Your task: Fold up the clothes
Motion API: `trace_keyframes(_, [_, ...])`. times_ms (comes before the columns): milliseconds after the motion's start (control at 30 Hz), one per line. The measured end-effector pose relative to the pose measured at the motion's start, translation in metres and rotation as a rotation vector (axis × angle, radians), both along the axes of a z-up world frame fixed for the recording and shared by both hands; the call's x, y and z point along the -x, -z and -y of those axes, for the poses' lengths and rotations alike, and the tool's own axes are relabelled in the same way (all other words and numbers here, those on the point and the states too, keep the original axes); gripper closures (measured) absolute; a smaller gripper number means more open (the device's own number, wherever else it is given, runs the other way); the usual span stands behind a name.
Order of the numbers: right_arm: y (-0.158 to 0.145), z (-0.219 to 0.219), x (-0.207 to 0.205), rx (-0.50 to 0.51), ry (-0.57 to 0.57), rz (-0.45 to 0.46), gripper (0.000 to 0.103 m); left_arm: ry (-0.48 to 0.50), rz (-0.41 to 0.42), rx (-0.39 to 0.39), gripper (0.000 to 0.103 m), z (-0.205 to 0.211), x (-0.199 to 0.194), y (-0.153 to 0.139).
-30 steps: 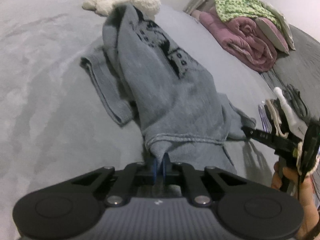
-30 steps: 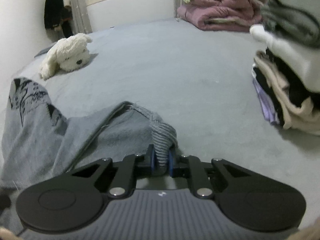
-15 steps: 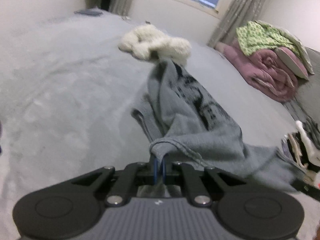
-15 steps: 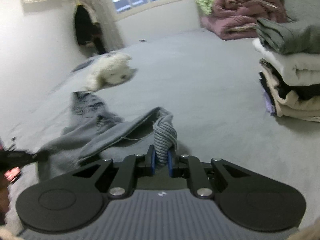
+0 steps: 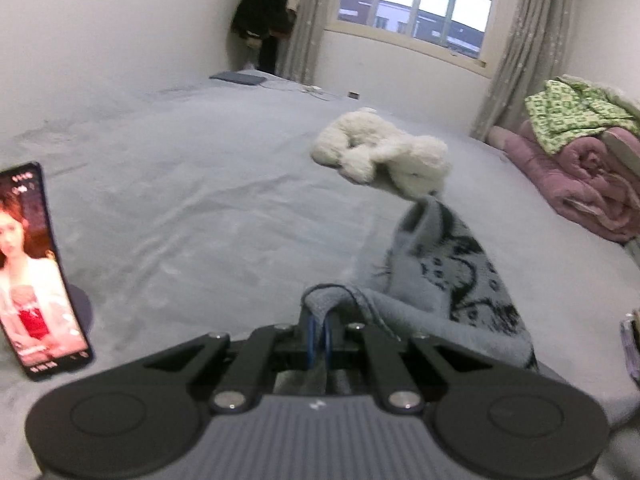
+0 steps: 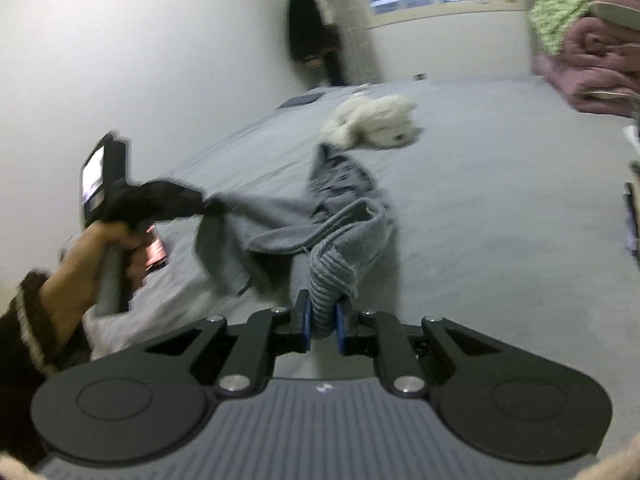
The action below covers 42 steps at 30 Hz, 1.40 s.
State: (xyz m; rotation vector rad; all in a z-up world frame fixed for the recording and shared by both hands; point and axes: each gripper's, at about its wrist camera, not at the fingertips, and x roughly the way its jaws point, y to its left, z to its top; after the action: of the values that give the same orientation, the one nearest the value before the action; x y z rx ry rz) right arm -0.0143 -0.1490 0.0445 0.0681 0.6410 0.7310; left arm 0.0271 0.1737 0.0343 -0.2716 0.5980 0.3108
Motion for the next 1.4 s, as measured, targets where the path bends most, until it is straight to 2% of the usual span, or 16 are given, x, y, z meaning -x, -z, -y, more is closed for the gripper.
trace_keyframes(300, [0.029, -0.039, 0.008, 0.126, -0.166, -0.076, 0.089, -0.054, -0.054, -0.042, 0.098, -0.012, -0.007, 0.012])
trace_keyframes(467, [0.046, -0.047, 0.004, 0.127, -0.214, -0.149, 0.082, -0.046, -0.076, -0.008, 0.097, -0.013, -0.006, 0.021])
trace_keyframes(500, [0.048, -0.048, 0.004, 0.122, -0.226, -0.163, 0.078, -0.04, -0.079, 0.003, 0.097, -0.013, -0.004, 0.022])
trace_keyframes(533, [0.048, -0.048, 0.003, 0.117, -0.242, -0.173, 0.066, -0.038, -0.081, 0.012, 0.093, -0.012, -0.003, 0.023])
trace_keyframes(567, [0.047, -0.049, 0.002, 0.111, -0.259, -0.182, 0.058, -0.032, -0.085, 0.021, 0.09, -0.011, -0.002, 0.025])
trace_keyframes(600, [0.047, -0.048, 0.002, 0.094, -0.28, -0.189, 0.048, -0.027, -0.087, 0.03, 0.083, -0.011, -0.002, 0.026])
trace_keyframes(633, [0.046, -0.049, 0.001, 0.076, -0.295, -0.198, 0.045, -0.025, -0.089, 0.037, 0.074, -0.01, -0.002, 0.026])
trace_keyframes(667, [0.044, -0.05, 0.0, 0.057, -0.31, -0.208, 0.045, -0.025, -0.086, 0.045, 0.07, -0.01, -0.002, 0.026])
trace_keyframes(767, [0.038, -0.054, -0.008, 0.001, -0.324, -0.242, 0.045, -0.023, -0.084, 0.061, 0.066, -0.007, -0.003, 0.026])
trace_keyframes(900, [0.024, -0.047, -0.026, -0.119, -0.272, -0.25, 0.045, -0.017, -0.071, 0.093, 0.059, -0.007, -0.007, 0.023])
trace_keyframes(1067, [0.017, -0.029, -0.053, -0.259, -0.154, -0.255, 0.045, -0.011, -0.064, 0.144, 0.058, -0.006, -0.02, 0.023])
trace_keyframes(1300, [0.039, -0.004, -0.093, -0.265, 0.129, -0.254, 0.045, 0.059, -0.067, 0.12, 0.057, 0.015, -0.033, 0.024])
trace_keyframes(1400, [0.049, -0.002, -0.104, -0.223, 0.2, -0.256, 0.045, 0.076, -0.062, 0.12, 0.057, 0.017, -0.037, 0.023])
